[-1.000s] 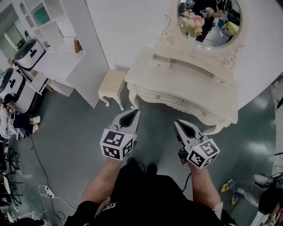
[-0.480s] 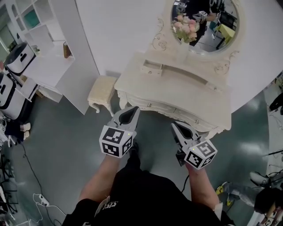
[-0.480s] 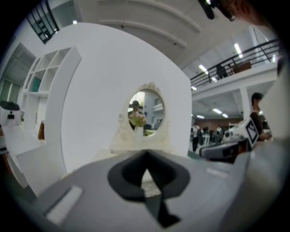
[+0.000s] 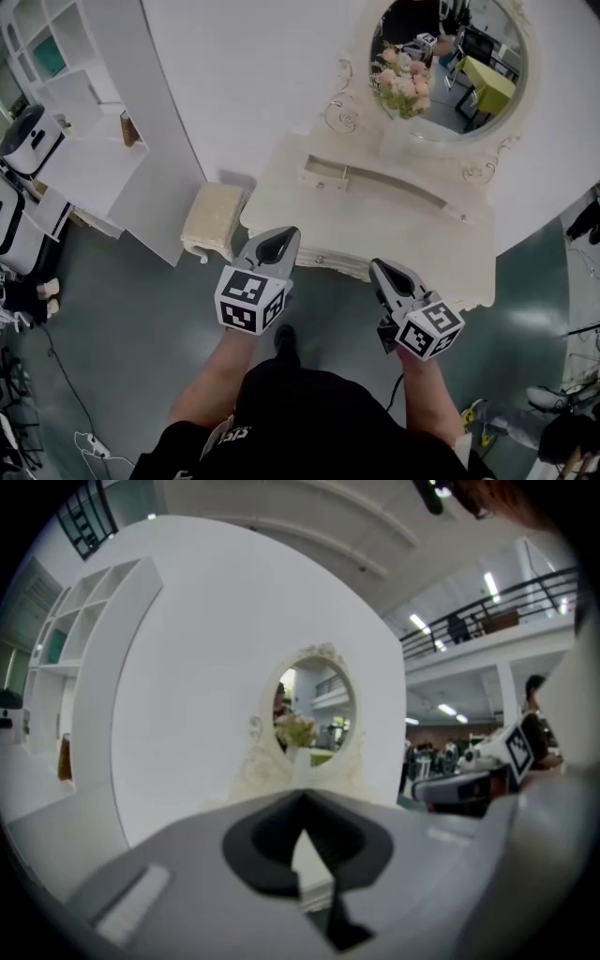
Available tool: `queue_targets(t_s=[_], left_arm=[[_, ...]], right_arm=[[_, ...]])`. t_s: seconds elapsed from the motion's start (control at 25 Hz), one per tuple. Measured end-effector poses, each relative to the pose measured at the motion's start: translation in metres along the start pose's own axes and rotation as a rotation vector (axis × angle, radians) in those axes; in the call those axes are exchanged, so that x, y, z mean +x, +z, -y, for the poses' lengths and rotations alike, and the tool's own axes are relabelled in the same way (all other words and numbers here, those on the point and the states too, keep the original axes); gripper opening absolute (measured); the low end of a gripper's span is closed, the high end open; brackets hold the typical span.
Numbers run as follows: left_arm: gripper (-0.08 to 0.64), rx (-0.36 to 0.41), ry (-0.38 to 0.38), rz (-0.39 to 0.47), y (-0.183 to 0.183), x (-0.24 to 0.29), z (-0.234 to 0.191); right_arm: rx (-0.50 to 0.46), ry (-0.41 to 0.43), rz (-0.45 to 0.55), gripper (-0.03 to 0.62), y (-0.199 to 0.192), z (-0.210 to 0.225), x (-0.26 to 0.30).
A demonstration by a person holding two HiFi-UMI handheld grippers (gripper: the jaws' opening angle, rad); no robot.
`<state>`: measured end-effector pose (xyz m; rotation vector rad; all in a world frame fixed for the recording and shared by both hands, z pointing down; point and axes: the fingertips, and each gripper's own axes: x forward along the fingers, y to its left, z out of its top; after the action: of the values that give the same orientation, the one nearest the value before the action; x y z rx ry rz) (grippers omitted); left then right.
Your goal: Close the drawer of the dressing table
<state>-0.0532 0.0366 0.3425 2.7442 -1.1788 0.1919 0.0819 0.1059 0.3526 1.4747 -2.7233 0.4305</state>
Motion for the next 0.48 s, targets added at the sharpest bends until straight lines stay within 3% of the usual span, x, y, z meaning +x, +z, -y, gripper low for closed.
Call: queue_targets(t_s=[0.48], left_arm=[[0.009,-0.039,-0.053,-0.059,-0.007,0.061,-0.081]], right_arm=[[0.001,-0.092,-0.024,-0.006,0.019,0.049,0.082]])
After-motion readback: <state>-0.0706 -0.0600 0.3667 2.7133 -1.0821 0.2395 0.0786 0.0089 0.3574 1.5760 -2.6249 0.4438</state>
